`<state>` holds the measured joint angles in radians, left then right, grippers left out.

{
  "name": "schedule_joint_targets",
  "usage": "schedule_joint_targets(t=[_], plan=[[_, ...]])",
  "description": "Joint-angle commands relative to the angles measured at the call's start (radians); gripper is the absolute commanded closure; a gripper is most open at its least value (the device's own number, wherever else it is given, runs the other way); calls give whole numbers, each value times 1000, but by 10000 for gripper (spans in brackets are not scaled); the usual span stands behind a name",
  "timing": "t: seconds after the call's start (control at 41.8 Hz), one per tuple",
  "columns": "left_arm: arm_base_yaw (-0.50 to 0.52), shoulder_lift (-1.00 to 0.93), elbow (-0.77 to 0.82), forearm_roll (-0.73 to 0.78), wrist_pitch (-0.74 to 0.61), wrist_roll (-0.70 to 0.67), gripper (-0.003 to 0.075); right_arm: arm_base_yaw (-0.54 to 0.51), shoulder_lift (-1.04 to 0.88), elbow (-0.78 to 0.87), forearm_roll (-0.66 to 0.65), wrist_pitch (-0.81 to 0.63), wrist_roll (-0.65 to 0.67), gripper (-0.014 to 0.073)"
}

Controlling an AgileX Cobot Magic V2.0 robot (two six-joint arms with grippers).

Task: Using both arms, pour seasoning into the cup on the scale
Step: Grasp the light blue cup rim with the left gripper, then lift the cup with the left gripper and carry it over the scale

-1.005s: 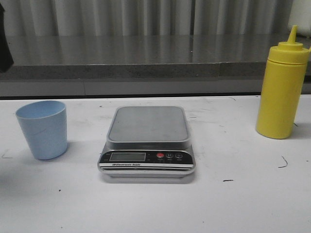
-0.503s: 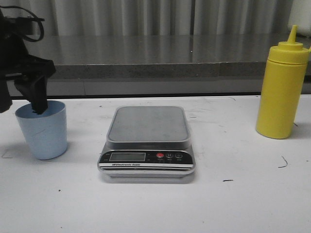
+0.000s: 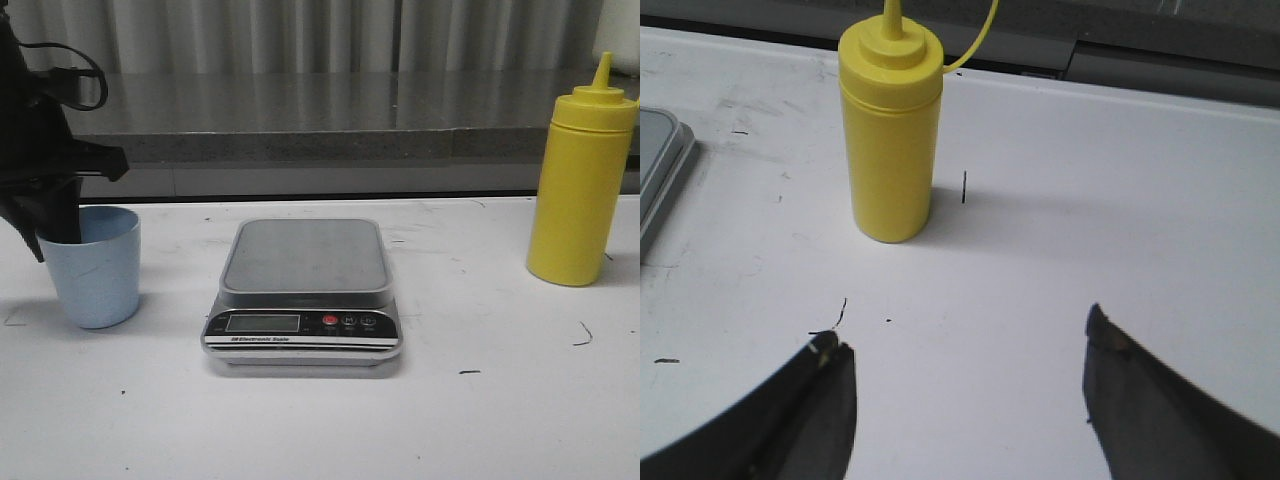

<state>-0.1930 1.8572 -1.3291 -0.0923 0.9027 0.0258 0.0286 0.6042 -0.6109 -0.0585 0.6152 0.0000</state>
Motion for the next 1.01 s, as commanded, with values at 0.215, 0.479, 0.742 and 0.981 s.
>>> schedule_joint_targets(t=[0.215, 0.479, 0.742, 0.981], plan=[[-40, -103, -66, -20, 15, -10, 740, -3, 6, -33, -13, -71, -11, 85], [-199, -120, -235, -18, 46, -79, 741, -3, 6, -33, -13, -71, -11, 85], [-302, -48, -338, -10, 10, -174, 741, -3, 6, -33, -13, -71, -11, 85], [-330, 76, -449, -7, 54, -197, 741, -3, 6, -33, -13, -71, -11, 85]])
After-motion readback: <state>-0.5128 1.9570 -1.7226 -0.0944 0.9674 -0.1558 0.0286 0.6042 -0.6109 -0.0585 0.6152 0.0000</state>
